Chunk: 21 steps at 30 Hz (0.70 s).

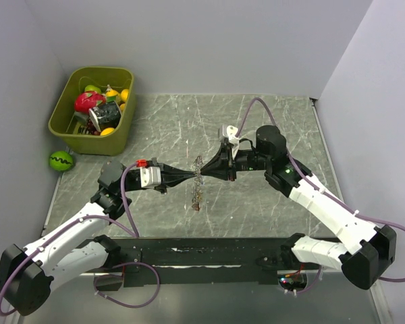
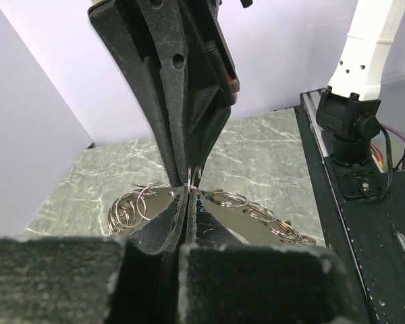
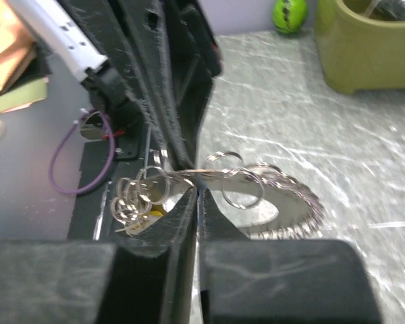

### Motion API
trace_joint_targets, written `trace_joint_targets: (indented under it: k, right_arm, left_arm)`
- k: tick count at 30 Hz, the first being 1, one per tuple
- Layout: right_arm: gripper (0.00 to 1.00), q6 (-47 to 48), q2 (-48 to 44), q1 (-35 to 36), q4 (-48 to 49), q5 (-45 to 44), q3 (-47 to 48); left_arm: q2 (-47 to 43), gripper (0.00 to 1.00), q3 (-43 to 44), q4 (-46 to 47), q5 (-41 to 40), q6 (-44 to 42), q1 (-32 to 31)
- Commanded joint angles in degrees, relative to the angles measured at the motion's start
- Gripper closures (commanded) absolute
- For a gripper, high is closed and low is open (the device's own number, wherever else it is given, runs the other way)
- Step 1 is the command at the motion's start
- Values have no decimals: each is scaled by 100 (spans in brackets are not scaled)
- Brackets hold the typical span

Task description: Put the keys on the keyring

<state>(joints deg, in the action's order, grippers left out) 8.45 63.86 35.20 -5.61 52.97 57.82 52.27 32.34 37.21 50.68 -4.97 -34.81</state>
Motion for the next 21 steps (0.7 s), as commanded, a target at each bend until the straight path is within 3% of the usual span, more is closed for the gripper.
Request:
trace_joint_targets:
  k: [1, 3, 6, 12, 15, 21]
  right_arm:
    - [73, -1, -373, -31, 200, -691, -34]
    - [62, 8, -487, -31, 235, -823, -95]
    - [37, 60, -672, -31, 148, -1104, -157]
    - [11, -1, -1024, -48, 366, -1412, -262]
    - [3, -27, -1147, -40, 455, -1465, -359]
    - [0, -71, -1156, -40, 499, -1474, -377]
  left_arm:
    - [-77, 99, 97, 559, 110, -48, -35]
    - [-33, 99, 106, 594, 92, -22, -35]
    - [11, 99, 71, 638, 92, -21, -35]
    - [38, 99, 106, 560, 83, -82, -35]
    - [-6, 99, 106, 471, 30, -144, -35]
    - [-6, 99, 89, 366, -66, -197, -35]
